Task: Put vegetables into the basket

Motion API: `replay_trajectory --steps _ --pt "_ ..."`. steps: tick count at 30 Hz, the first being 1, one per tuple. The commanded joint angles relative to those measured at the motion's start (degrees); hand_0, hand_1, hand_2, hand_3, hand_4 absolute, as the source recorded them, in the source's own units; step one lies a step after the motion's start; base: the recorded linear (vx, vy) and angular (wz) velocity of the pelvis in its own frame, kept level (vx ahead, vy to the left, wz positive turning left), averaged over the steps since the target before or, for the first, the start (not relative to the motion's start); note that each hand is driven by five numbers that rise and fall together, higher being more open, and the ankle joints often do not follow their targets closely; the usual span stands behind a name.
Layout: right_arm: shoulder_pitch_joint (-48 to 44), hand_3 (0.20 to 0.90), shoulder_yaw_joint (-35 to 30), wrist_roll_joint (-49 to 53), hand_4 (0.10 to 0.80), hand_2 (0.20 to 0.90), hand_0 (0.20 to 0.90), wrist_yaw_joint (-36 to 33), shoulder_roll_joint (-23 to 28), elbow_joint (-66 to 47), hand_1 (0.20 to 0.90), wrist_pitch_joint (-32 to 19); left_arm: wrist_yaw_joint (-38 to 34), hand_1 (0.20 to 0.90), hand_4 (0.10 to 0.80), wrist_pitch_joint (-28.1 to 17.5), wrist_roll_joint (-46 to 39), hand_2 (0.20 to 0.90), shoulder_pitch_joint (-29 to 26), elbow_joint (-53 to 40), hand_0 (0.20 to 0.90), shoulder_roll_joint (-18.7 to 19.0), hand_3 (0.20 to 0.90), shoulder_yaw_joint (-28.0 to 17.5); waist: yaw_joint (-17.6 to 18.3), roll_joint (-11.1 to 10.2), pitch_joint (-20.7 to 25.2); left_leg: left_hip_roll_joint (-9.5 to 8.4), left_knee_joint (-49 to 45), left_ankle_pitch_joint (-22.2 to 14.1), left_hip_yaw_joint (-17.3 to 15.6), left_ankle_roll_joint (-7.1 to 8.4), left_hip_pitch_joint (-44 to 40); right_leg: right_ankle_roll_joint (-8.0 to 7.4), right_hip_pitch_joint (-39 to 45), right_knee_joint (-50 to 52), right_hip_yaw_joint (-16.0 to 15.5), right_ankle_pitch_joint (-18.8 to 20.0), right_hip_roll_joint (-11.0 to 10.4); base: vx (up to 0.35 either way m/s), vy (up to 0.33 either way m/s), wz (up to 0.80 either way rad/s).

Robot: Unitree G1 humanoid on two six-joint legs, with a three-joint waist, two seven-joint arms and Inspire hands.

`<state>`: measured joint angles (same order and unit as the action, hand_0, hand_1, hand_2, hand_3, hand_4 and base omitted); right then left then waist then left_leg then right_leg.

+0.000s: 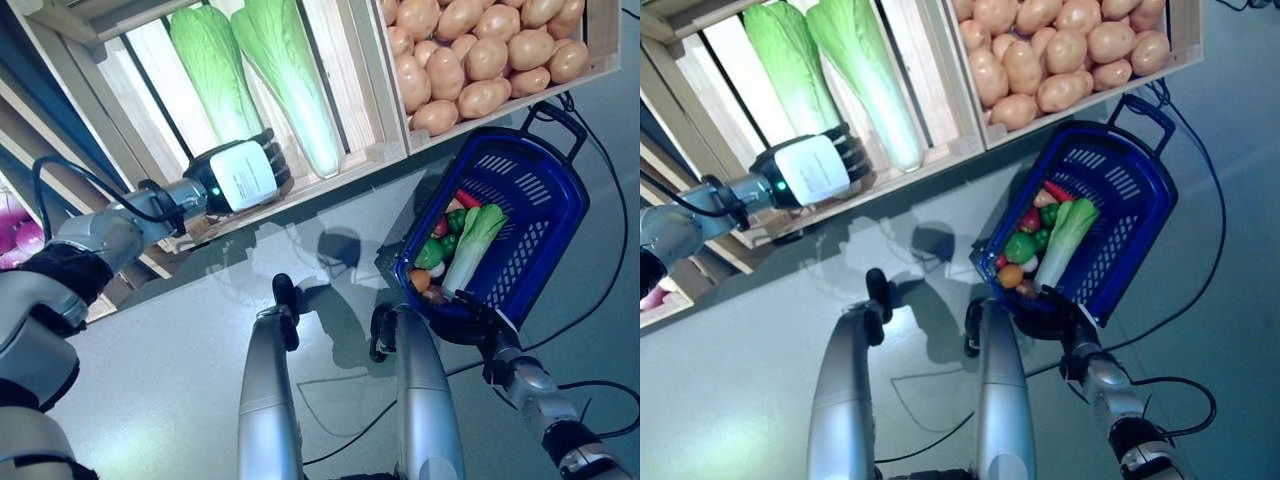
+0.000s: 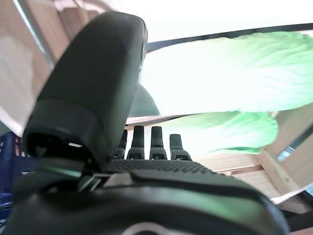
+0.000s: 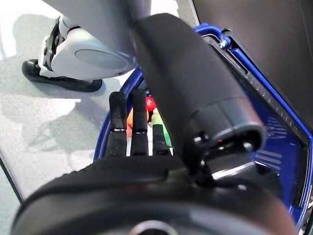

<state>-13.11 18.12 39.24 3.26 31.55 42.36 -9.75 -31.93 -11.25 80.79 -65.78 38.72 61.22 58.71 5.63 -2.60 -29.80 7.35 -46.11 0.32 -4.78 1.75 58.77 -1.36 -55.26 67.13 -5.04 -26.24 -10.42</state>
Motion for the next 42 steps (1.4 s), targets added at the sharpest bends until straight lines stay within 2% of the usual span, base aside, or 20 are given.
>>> replay_trajectory --steps 1,12,13,14,15,16,25,33,35,37,38,42 --pt "5.72 0.900 -1.91 2.88 0.800 0.900 0.900 -1.62 2.38 -2.17 0.900 -0.58 -5.46 0.900 0.800 4.38 0.35 0.900 -6.43 1.11 0.900 1.05 0.900 -2.75 1.95 0.77 0.01 2.34 -12.59 -19.28 1.14 1.00 -3.02 -2.92 -0.64 -7.22 2.54 9.61 -1.07 0.000 0.000 0.00" --pt "6.78 0.900 -2.34 3.34 0.800 0.900 0.900 -3.69 2.23 -4.29 0.900 -1.16 -9.32 0.900 0.800 4.36 0.01 0.900 -6.57 3.70 0.900 -0.24 0.900 -2.66 2.35 0.30 0.01 2.63 -12.05 -18.79 0.59 0.90 -2.31 -2.96 -1.26 -7.74 2.34 10.12 -1.14 0.000 0.000 0.00" --pt "6.80 0.900 -2.52 3.55 0.800 0.900 0.900 -3.61 2.29 -4.20 0.900 -1.36 -8.83 0.841 0.761 4.38 -0.17 0.841 -6.43 3.70 0.841 -0.22 0.841 -2.68 2.35 0.29 0.01 2.66 -12.00 -18.75 0.54 0.93 -2.34 -2.95 -1.20 -7.80 2.30 10.11 -1.11 0.000 0.000 0.00" --pt "6.72 0.900 -2.62 3.92 0.800 0.900 0.900 -3.59 2.31 -4.09 0.900 -1.42 -9.14 0.561 0.574 4.27 -0.09 0.561 -5.95 3.90 0.561 -0.43 0.561 -2.91 2.32 0.31 0.01 2.68 -11.84 -18.77 0.43 0.92 -2.57 -2.92 -0.98 -7.92 2.23 10.05 -1.13 0.000 0.000 0.00" --pt "6.62 0.900 -2.73 4.21 0.800 0.900 0.900 -3.46 2.36 -3.97 0.900 -1.48 -9.32 0.338 0.425 4.20 0.06 0.338 -5.65 3.87 0.338 -0.41 0.338 -3.05 2.28 0.32 0.01 2.71 -11.75 -18.76 0.38 0.91 -2.66 -2.91 -0.96 -7.88 2.21 10.01 -1.14 0.000 0.000 0.00" --pt "6.64 0.900 -2.86 4.29 0.800 0.900 0.900 -3.38 2.39 -4.12 0.900 -1.48 -9.01 0.300 0.400 4.73 -0.46 0.300 -5.29 3.62 0.300 -0.35 0.300 -3.33 2.25 0.29 0.01 2.73 -11.72 -18.73 0.40 1.00 -2.69 -2.94 -0.95 -7.81 2.20 9.98 -1.11 0.000 0.000 0.00" --pt "6.82 0.900 -2.74 3.97 0.800 0.900 0.900 -3.72 2.32 -4.85 0.900 -1.16 -8.95 0.300 0.400 4.88 -0.96 0.300 -3.61 3.99 0.300 0.07 0.300 -4.04 2.24 0.20 0.01 2.93 -9.80 -17.79 0.02 1.34 -3.86 -3.02 0.27 -9.52 2.00 10.61 -0.88 0.000 0.000 0.00" --pt "6.79 0.900 -2.54 4.07 0.800 0.900 0.900 -3.85 2.43 -4.12 0.900 -0.73 -9.07 0.300 0.400 4.02 -2.54 0.300 -4.22 2.55 0.300 0.60 0.300 -3.64 2.30 0.07 0.01 3.36 -8.10 -17.40 -0.49 1.55 -6.22 -2.97 2.81 -11.13 1.65 10.62 -0.77 0.000 0.000 0.00" --pt "6.77 0.900 -2.44 3.79 0.800 0.900 0.900 -3.66 2.17 -3.90 0.900 -0.54 -10.06 0.300 0.400 4.14 -3.58 0.300 -3.76 1.54 0.300 0.96 0.300 -4.03 2.19 -0.02 0.01 3.54 -5.93 -16.46 -0.95 1.91 -8.28 -3.12 4.76 -12.85 1.39 11.17 -0.55 0.042 -0.001 0.00" --pt "6.74 0.900 -2.34 3.28 0.800 0.900 0.900 -3.45 1.87 -3.51 0.900 -0.47 -10.03 0.300 0.400 6.15 -6.83 0.300 -3.58 0.51 0.300 1.31 0.300 -4.58 2.10 -0.08 0.01 3.53 -2.84 -15.05 -1.36 2.24 -10.71 -3.23 7.08 -15.43 1.13 12.11 -0.24 0.025 0.001 0.00" --pt "6.26 0.900 -2.12 3.12 0.800 0.900 0.900 -3.32 1.50 -3.15 0.900 -0.50 -11.96 0.300 0.400 8.60 -12.10 0.300 -3.05 1.33 0.300 1.31 0.300 -6.01 2.03 -0.04 0.01 3.21 0.20 -12.38 -1.54 2.10 -11.85 -2.90 8.24 -18.13 0.87 14.20 0.03 0.000 0.000 0.00" --pt "6.36 0.900 -1.90 2.59 0.800 0.900 0.900 -2.38 0.16 -1.81 0.900 -1.26 -17.24 0.300 0.400 7.14 -14.90 0.300 0.97 0.36 0.300 2.03 0.300 -11.02 0.75 -0.40 0.33 2.37 8.93 -8.55 -1.60 2.51 -18.69 -2.87 15.75 -28.03 -0.21 17.28 0.28 0.083 -0.035 -0.05"
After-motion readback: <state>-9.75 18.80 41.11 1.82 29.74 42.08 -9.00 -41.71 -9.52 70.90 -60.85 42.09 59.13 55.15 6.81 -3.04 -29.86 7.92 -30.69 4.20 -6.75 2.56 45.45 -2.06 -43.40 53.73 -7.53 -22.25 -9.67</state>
